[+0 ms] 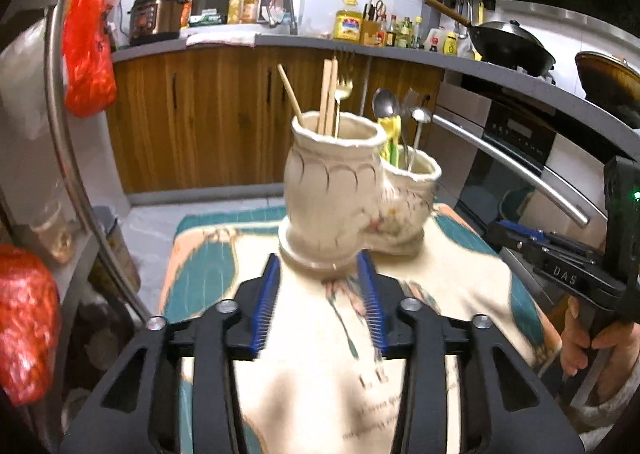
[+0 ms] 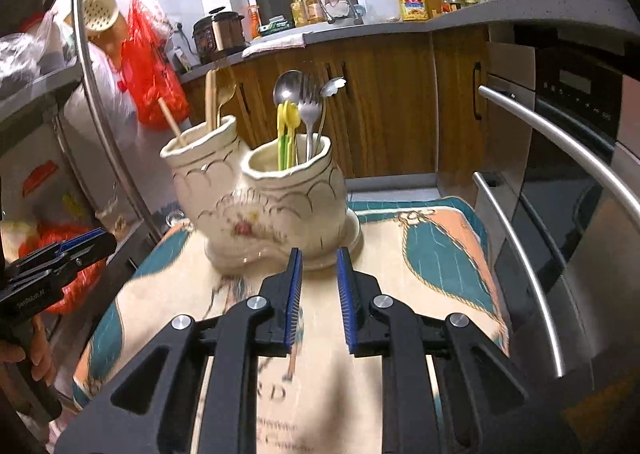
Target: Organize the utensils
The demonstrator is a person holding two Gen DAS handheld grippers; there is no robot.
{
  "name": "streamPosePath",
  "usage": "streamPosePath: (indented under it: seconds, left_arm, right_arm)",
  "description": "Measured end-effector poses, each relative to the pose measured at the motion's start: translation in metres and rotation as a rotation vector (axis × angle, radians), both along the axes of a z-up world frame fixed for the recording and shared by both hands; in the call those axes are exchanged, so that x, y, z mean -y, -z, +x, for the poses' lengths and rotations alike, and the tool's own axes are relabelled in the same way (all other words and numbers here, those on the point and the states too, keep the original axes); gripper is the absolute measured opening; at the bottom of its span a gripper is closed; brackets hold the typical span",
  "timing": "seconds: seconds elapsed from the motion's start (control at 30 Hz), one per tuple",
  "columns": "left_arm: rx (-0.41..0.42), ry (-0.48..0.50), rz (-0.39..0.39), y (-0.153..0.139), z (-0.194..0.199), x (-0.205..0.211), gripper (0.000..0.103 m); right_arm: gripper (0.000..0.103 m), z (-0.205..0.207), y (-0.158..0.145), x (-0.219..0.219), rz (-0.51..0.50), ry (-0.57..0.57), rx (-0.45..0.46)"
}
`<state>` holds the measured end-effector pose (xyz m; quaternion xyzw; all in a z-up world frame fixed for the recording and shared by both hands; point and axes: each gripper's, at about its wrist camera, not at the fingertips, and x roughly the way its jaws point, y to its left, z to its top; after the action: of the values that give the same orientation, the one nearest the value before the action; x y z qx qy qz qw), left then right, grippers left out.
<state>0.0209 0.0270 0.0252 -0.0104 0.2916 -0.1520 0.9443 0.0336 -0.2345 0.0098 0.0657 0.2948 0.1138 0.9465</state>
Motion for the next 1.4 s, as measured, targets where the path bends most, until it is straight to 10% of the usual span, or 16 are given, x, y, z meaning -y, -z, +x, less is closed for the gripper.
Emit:
streamPosePath:
  seconds: [0.1, 0.33, 0.53, 1.4]
  left_arm:
    - [-0.002, -0.028, -0.017, 0.0, -0.009, -0.006, 0.067]
    - [0.052, -0.09, 0.012, -0.012, -0.026, -0.007, 0.092]
    - [0.072, -0.121, 0.053, -0.017, -0.035, -0.002, 0.097]
    - [0.072, -0.149, 0.109, -0.013, -0.039, -0.001, 0.098]
  right_arm:
    - [0.022, -0.01, -0.003, -0.003, -0.003, -0.013, -0.003]
    - [0.076, -0.026, -0.018, -0.01, -0.009, -0.014, 0.05]
    - [0.095, -0.037, -0.029, -0.012, -0.015, -0.006, 0.095]
    - [0.098, -0.043, -0.023, -0.014, -0.032, -0.017, 0.09]
